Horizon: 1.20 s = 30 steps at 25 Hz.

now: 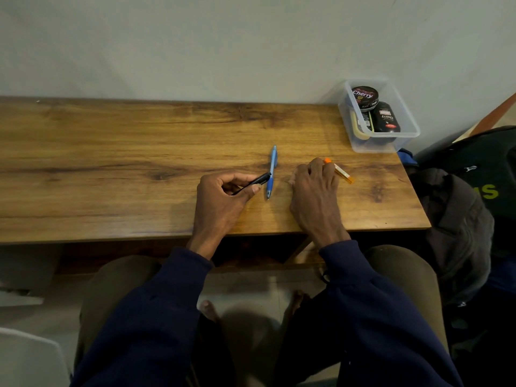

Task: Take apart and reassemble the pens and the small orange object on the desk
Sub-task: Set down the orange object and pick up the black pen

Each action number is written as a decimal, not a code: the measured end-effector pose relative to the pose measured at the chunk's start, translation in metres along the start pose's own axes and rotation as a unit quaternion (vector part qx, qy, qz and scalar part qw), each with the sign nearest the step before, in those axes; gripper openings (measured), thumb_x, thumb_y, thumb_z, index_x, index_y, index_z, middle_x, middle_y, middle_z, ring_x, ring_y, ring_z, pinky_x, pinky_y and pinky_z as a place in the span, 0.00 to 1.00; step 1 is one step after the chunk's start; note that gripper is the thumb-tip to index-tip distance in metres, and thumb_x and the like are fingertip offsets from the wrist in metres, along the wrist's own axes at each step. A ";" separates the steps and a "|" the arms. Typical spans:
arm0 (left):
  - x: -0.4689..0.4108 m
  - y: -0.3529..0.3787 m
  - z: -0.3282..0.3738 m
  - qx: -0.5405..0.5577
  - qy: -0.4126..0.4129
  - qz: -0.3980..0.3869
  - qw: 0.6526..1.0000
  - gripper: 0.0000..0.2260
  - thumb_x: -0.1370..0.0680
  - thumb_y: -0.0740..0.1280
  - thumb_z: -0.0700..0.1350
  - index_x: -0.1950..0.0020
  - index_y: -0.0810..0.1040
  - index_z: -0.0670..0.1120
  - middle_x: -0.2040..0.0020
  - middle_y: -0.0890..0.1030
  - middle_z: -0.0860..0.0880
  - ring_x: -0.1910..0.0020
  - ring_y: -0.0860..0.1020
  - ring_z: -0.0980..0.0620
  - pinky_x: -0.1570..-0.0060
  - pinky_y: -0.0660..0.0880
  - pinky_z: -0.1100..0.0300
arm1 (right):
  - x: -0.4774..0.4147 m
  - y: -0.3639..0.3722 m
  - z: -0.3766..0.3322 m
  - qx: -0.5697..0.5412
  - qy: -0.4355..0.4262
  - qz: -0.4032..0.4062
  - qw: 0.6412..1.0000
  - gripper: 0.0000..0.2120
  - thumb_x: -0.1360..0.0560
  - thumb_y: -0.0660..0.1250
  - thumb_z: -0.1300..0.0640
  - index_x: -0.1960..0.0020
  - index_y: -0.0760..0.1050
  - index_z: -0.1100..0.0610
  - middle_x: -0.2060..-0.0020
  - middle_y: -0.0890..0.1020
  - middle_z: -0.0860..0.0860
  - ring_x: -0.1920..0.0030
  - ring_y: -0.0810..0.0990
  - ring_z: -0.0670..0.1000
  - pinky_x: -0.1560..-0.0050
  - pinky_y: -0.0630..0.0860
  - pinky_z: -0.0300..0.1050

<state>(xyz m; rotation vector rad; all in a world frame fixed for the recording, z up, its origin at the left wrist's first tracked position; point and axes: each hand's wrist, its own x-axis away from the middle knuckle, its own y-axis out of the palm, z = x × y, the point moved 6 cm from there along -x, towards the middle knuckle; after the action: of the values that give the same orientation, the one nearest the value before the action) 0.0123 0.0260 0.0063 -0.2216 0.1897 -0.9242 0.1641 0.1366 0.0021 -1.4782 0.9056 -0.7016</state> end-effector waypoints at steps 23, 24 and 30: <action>0.002 -0.003 -0.006 -0.016 -0.036 0.002 0.999 0.09 0.26 0.79 0.41 0.49 0.88 0.52 0.54 0.87 0.57 0.52 0.84 0.54 0.54 0.80 0.63 | 0.053 0.003 0.004 -0.101 -0.065 0.093 0.988 0.16 0.17 0.62 0.54 0.32 0.77 0.56 0.37 0.74 0.57 0.40 0.70 0.57 0.44 0.69 0.53; 0.002 -0.003 -0.006 -0.022 -0.039 0.000 0.999 0.09 0.26 0.79 0.42 0.49 0.88 0.51 0.54 0.87 0.57 0.53 0.83 0.55 0.56 0.80 0.65 | 0.054 0.005 0.003 -0.108 -0.072 0.083 0.988 0.16 0.17 0.61 0.53 0.31 0.77 0.56 0.35 0.73 0.56 0.39 0.69 0.57 0.42 0.69 0.53; 0.003 -0.004 -0.006 -0.039 -0.043 -0.003 0.998 0.09 0.26 0.78 0.43 0.47 0.87 0.49 0.52 0.86 0.56 0.53 0.82 0.59 0.56 0.76 0.68 | 0.068 0.004 0.003 -0.176 -0.142 0.070 0.972 0.14 0.19 0.67 0.55 0.34 0.80 0.55 0.33 0.73 0.51 0.38 0.70 0.55 0.39 0.72 0.55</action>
<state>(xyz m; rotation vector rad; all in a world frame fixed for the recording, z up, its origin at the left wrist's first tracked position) 0.0096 0.0211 0.0017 -0.3333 0.1457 -0.9130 0.2009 0.0804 -0.0077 -1.7519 0.9309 -0.2200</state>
